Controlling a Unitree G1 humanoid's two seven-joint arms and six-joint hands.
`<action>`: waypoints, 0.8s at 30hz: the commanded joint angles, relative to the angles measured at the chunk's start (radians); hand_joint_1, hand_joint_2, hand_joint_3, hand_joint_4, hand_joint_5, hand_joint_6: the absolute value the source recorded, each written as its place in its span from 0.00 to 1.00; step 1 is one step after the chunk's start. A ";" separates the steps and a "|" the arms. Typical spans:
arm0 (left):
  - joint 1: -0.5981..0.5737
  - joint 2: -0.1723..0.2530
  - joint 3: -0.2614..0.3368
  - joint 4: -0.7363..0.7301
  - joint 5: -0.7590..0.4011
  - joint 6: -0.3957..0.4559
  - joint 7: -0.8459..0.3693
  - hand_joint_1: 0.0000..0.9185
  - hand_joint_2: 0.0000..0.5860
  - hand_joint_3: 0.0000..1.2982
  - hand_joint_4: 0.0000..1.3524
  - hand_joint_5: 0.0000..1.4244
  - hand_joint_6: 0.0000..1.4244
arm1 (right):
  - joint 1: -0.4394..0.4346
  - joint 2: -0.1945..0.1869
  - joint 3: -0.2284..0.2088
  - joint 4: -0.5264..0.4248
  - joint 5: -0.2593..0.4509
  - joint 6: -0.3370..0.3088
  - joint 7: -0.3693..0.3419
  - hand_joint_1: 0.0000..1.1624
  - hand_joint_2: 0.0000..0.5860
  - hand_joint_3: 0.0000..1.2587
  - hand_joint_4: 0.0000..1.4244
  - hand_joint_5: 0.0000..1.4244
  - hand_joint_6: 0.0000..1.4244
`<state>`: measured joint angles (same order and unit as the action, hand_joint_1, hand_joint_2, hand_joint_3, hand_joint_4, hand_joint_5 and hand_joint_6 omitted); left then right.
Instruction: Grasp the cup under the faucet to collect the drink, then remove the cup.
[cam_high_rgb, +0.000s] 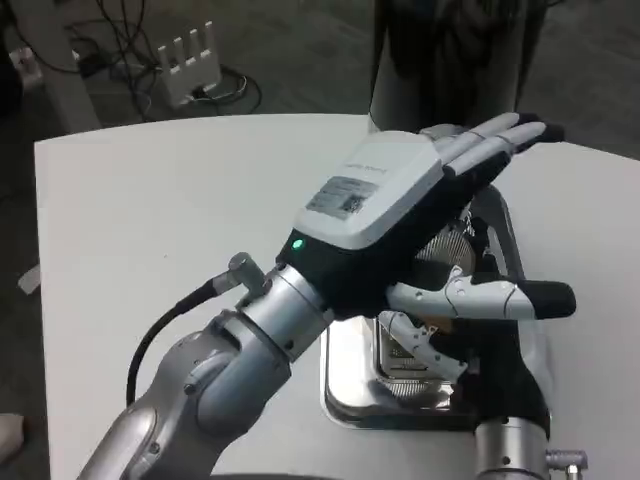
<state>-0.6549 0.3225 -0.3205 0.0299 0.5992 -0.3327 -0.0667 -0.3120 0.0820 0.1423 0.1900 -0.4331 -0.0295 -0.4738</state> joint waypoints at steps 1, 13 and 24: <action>0.006 0.009 -0.010 0.030 0.015 0.005 -0.026 0.00 0.14 0.13 0.08 0.15 0.11 | -0.028 0.039 0.010 0.018 -0.005 -0.002 -0.043 0.69 0.30 0.08 0.14 0.16 0.18; 0.062 -0.003 0.054 0.007 -0.118 0.020 -0.052 0.00 0.14 0.11 0.02 0.12 0.11 | -0.026 0.045 0.024 0.035 -0.019 -0.016 -0.135 0.77 0.27 0.42 0.49 0.56 0.46; 0.125 -0.014 0.100 -0.072 -0.198 0.049 -0.065 0.00 0.13 0.08 0.00 0.09 0.10 | 0.052 0.026 0.067 -0.067 -0.073 -0.024 -0.143 0.80 0.22 0.62 0.64 0.79 0.89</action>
<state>-0.5737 0.3063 -0.2405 -0.0050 0.4066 -0.2988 -0.1226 -0.2974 0.0799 0.1962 0.1725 -0.4914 -0.0321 -0.5971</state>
